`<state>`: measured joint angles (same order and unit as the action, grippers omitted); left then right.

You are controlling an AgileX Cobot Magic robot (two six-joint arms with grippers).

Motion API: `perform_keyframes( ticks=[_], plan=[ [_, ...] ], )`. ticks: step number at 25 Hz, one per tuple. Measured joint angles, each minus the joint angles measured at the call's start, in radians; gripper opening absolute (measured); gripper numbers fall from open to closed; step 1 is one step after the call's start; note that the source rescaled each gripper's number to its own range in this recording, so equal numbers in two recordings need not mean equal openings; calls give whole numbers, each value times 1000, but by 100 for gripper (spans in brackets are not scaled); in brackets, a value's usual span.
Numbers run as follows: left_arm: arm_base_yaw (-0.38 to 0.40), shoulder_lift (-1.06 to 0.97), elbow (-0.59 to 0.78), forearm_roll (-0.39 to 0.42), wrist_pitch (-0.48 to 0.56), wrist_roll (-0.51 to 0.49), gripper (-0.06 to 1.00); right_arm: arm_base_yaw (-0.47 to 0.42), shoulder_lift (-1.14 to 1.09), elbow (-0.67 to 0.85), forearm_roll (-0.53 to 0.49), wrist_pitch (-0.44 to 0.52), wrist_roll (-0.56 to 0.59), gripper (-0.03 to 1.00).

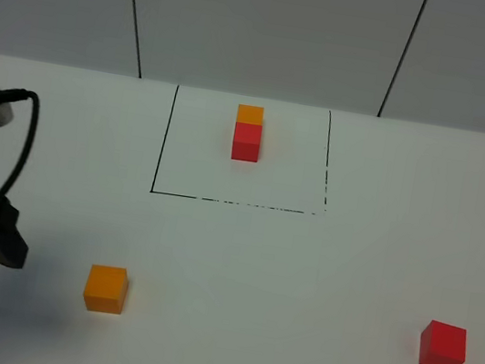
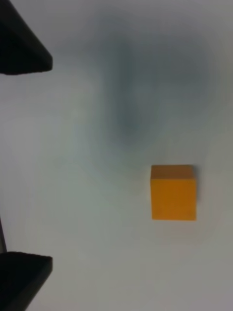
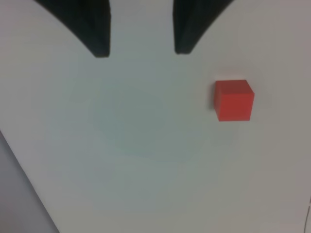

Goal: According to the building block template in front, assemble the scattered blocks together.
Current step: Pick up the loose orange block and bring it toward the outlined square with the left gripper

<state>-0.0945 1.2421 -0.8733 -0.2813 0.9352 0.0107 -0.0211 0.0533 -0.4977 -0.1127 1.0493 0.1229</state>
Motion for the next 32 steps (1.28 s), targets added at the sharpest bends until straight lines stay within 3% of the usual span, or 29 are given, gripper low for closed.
perform_keyframes(
  ticks=[6, 11, 26, 32],
  plan=[
    [-170, 153, -40, 96, -50, -94, 87, 0, 0, 0, 0, 0, 0, 0],
    [-228, 278, -92, 209, -74, -257, 88, 0, 0, 0, 0, 0, 0, 0],
    [-254, 559, -141, 173, -251, -296, 88, 0, 0, 0, 0, 0, 0, 0],
    [-312, 601, -141, 168, -339, -296, 88, 0, 0, 0, 0, 0, 0, 0]
  ],
)
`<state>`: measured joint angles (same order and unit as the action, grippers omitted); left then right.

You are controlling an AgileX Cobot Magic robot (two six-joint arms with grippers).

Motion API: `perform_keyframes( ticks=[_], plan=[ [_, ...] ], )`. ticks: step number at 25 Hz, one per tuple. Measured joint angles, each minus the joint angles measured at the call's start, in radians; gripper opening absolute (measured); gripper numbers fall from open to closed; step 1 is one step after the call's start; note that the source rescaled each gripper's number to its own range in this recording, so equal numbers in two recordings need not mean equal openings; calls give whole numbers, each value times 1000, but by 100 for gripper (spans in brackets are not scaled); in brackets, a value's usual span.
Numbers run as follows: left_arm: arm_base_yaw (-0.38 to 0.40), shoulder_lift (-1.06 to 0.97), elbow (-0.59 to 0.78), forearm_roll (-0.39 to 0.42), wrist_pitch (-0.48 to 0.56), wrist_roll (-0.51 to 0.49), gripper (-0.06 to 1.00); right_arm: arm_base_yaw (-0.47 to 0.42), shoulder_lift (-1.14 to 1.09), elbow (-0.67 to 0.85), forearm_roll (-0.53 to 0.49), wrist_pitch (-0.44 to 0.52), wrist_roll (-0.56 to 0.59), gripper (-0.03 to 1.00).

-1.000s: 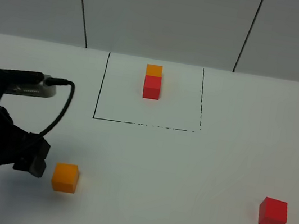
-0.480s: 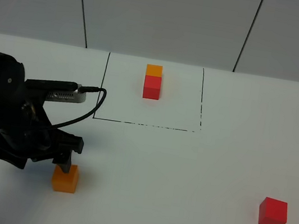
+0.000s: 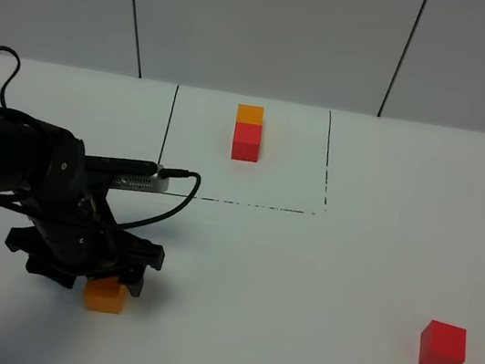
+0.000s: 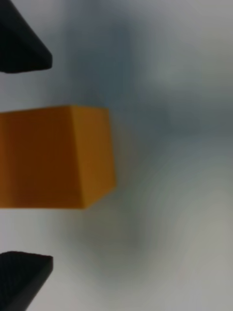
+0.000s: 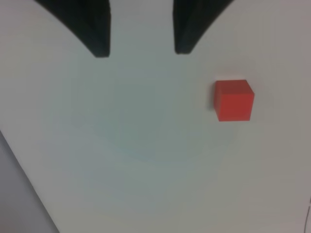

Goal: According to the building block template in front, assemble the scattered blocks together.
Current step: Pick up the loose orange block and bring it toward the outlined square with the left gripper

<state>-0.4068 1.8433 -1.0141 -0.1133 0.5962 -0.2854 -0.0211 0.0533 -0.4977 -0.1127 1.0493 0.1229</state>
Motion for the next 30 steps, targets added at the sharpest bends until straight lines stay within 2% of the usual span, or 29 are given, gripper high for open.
perform_keyframes(
  ticks=[18, 30],
  plan=[
    [-7, 103, -9, 1, -73, -11, 88, 0, 0, 0, 0, 0, 0, 0],
    [-7, 114, -19, -4, -55, -13, 88, 0, 0, 0, 0, 0, 0, 0]
  ],
)
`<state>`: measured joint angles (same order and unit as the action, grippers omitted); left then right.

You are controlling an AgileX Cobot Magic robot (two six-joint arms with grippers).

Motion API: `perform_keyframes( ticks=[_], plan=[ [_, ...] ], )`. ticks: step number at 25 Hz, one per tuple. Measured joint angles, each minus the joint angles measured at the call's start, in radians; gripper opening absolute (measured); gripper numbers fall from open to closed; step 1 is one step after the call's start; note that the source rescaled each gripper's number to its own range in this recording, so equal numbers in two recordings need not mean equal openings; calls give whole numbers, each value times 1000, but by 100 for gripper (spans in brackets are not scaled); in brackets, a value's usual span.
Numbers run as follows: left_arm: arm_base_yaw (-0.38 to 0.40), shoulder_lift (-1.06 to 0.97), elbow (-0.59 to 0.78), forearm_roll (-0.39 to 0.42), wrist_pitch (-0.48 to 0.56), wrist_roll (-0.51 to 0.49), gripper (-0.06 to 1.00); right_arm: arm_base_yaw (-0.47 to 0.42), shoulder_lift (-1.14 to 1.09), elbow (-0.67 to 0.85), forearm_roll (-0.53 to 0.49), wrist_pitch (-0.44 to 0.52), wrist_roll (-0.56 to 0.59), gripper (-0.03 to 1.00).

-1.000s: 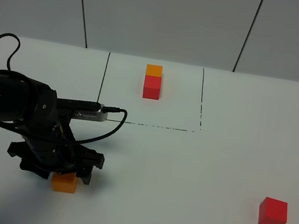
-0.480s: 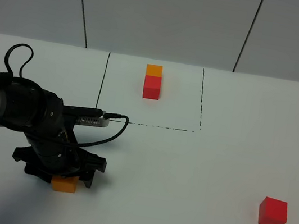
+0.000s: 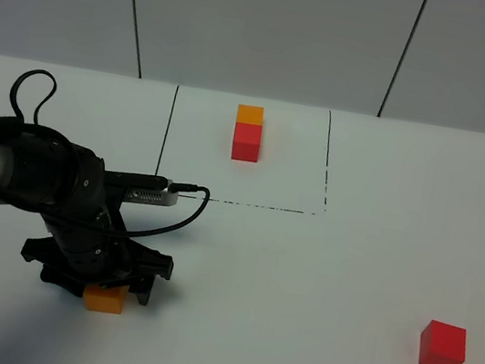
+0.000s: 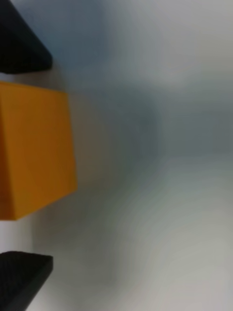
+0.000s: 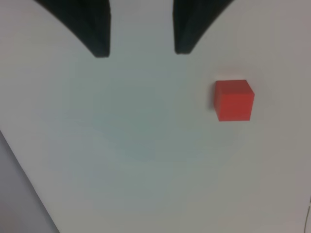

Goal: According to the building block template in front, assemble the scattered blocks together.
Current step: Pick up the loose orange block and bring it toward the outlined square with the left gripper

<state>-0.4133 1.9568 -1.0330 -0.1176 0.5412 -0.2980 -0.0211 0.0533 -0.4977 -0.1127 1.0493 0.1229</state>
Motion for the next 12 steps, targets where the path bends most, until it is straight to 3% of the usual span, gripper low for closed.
perform_keyframes(
  ticks=[7, 12],
  plan=[
    [0, 0, -1, 0, 8, 2, 86, 0, 0, 0, 0, 0, 0, 0],
    [1, 1, -1, -4, 23, 3, 63, 0, 0, 0, 0, 0, 0, 0]
  ],
)
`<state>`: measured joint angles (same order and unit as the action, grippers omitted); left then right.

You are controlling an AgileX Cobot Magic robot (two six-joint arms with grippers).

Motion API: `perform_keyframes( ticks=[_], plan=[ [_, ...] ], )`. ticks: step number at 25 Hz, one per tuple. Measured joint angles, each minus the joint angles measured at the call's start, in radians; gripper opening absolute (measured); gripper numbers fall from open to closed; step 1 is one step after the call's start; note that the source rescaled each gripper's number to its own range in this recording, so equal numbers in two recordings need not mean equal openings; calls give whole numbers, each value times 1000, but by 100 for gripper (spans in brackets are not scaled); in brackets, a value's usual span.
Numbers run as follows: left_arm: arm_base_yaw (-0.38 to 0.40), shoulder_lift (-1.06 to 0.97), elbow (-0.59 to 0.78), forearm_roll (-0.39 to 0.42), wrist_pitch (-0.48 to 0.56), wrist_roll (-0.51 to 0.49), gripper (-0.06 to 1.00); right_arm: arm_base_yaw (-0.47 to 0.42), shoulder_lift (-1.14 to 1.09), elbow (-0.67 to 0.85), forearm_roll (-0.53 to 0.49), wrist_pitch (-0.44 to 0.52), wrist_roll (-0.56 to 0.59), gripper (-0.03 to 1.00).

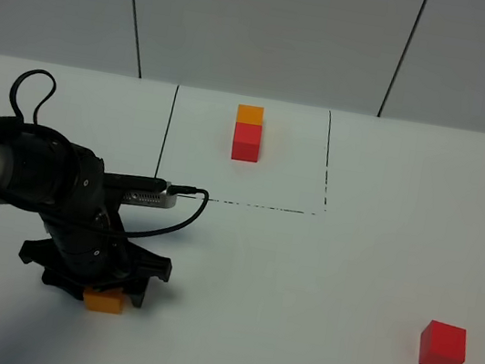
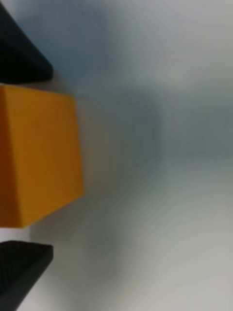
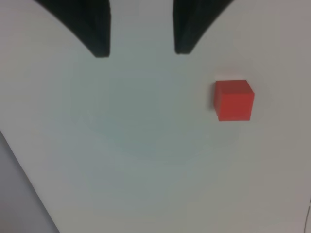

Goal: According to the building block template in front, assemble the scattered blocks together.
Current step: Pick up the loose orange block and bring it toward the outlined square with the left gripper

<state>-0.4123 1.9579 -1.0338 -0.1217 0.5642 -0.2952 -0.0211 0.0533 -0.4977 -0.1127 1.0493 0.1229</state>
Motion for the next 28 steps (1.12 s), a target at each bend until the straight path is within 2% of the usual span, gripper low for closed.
perform_keyframes(
  ticks=[2, 7, 17, 24, 28],
  plan=[
    [1, 1, 0, -1, 10, 0, 49, 0, 0, 0, 0, 0, 0, 0],
    [1, 2, 0, -7, 25, -1, 3, 0, 0, 0, 0, 0, 0, 0],
    [1, 2, 0, 6, 22, 2, 1, 0, 0, 0, 0, 0, 0, 0],
    [-3, -4, -1, 154, -30, 27, 1, 0, 0, 0, 0, 0, 0, 0],
    [-2, -12, -63, 203, 42, 119, 0, 0, 0, 0, 0, 0, 0, 0]
  ],
)
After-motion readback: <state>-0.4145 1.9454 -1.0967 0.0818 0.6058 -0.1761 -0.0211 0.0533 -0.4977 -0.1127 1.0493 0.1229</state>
